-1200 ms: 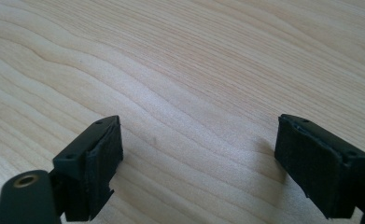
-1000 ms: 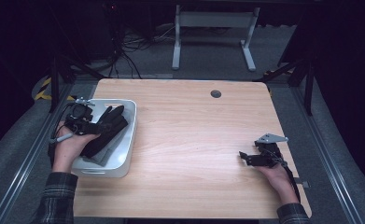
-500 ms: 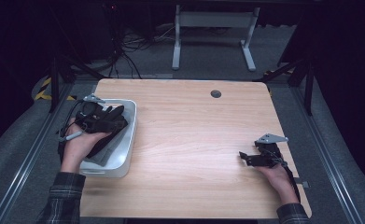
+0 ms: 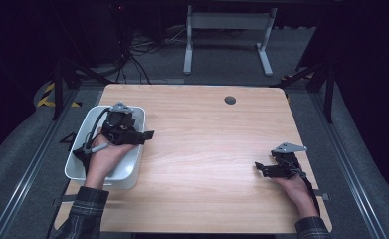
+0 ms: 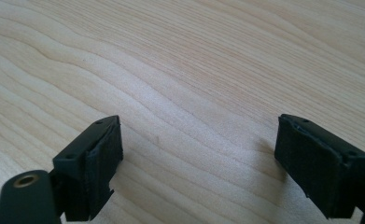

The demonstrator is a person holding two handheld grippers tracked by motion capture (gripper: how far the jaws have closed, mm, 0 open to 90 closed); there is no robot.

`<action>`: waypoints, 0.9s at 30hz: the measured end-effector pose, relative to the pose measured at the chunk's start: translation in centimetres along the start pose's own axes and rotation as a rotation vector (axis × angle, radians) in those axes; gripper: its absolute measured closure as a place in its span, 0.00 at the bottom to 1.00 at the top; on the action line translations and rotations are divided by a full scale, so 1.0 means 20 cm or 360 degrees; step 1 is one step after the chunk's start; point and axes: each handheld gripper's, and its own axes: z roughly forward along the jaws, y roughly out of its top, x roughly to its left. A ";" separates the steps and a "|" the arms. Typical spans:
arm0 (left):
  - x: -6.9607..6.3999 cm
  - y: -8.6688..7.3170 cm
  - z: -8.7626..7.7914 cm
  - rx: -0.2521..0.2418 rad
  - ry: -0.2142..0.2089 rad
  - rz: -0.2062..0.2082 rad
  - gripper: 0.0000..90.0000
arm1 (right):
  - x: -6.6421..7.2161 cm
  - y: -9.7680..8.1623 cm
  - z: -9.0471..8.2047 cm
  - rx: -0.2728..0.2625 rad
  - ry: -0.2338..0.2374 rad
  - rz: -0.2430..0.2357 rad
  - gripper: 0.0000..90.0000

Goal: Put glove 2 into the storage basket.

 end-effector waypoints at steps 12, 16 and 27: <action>-0.20 0.03 0.13 -0.0004 -0.0092 0.0102 0.16 | 0.00 0.00 0.00 -0.0004 0.0002 -0.0006 0.17; -0.26 0.02 0.18 -0.0015 -0.0108 0.0134 0.16 | 0.00 0.00 0.00 -0.0004 0.0003 -0.0006 0.17; -0.40 -0.02 0.33 0.0017 -0.0180 0.0228 0.16 | 0.00 0.00 0.00 -0.0004 0.0013 -0.0012 0.17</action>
